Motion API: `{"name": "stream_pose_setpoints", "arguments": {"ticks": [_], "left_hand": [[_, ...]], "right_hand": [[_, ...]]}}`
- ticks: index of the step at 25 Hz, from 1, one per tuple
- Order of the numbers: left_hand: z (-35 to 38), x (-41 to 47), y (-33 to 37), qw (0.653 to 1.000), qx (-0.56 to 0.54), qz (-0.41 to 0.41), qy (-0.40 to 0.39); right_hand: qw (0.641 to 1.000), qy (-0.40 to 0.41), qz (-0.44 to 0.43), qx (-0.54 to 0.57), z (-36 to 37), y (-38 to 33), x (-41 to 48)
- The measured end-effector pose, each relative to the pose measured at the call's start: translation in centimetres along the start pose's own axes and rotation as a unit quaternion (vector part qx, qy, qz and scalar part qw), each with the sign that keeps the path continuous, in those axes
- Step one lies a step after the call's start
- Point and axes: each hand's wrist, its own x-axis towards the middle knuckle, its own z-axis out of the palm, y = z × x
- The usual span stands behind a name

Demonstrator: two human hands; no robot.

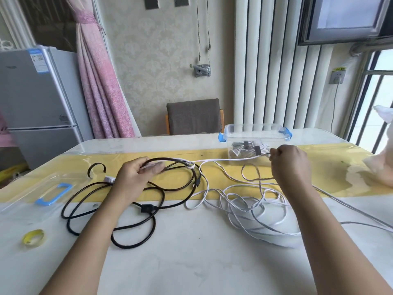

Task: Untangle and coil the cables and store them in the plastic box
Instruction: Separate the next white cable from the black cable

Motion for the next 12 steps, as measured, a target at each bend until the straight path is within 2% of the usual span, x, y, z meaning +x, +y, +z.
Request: {"name": "stream_pose_setpoints", "arguments": {"ticks": [1,3,6,8,9,10,12], "left_hand": [[0.2,0.0,0.4,0.996,-0.09,-0.012,-0.025],[0.6,0.0,0.5,0.979,-0.192,-0.017,-0.062],[1.3,-0.4,0.6,0.975,-0.203,0.004,-0.096],[1.8,-0.5,0.4,0.979,-0.175,0.004,-0.104],[2.0,-0.5,0.4,0.98,-0.167,0.001,-0.11],[2.1,-0.6,0.4,0.98,-0.161,-0.001,-0.118],[2.4,-0.6,0.3,0.982,-0.153,-0.02,-0.112]], "right_hand": [[1.0,-0.011,0.006,-0.006,0.0,0.2,0.0],[0.999,-0.024,0.003,-0.034,0.0,0.1,0.0],[0.993,-0.025,-0.076,-0.083,0.7,-0.6,-0.9],[0.984,-0.027,-0.175,0.017,1.1,-2.2,-2.2],[0.972,-0.057,-0.212,0.082,1.3,-3.3,-3.3],[0.954,-0.12,-0.235,0.143,1.5,-4.5,-4.4],[0.893,-0.294,-0.246,0.235,2.4,-6.2,-6.6]]}}
